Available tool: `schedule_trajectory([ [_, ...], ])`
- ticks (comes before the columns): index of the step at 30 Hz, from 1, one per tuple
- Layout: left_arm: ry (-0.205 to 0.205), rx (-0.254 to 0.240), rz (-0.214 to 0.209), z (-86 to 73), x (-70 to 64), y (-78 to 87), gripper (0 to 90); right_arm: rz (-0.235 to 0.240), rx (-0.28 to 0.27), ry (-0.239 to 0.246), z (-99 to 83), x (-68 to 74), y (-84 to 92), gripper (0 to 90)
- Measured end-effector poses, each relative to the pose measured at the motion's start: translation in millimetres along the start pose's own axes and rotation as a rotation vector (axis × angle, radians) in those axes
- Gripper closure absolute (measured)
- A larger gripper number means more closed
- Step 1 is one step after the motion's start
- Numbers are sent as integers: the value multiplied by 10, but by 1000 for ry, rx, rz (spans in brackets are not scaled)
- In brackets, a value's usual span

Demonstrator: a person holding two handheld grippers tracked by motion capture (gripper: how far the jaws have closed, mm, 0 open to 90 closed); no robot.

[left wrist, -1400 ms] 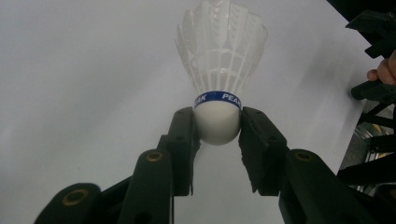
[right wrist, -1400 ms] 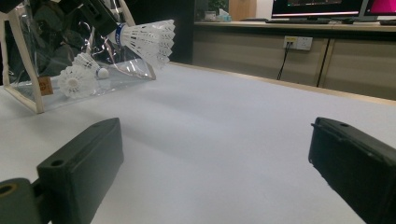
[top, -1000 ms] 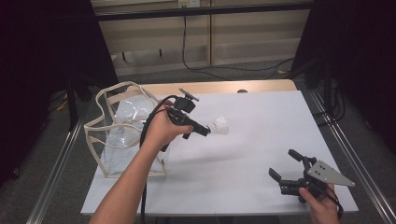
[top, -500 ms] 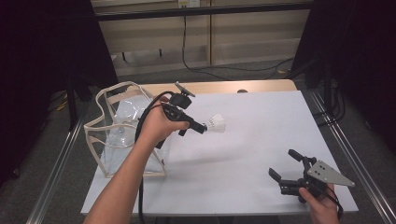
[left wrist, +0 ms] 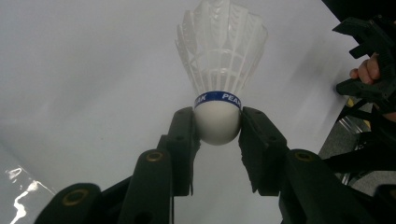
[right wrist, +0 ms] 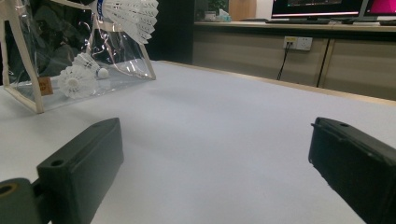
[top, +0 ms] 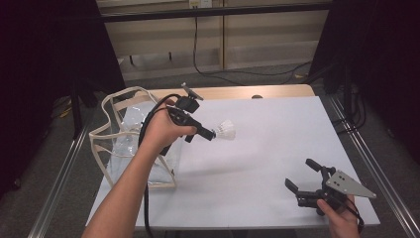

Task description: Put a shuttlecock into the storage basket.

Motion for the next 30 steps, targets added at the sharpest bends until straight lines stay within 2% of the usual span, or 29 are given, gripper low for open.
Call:
schedule_trajectory([
  [30, 8, 34, 9, 95, 5, 294, 661, -2, 0, 0, 0, -2, 1, 28],
])
Point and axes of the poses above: each handheld gripper's, and its own axes: y roughly backward along the jaws, z roughly out of its top, x roughly to its left, the point moved 5 cm from there along -y, roughly forward along the jaws, and after that the axes turned 10 degrees about -x, right-handed, at the moved point
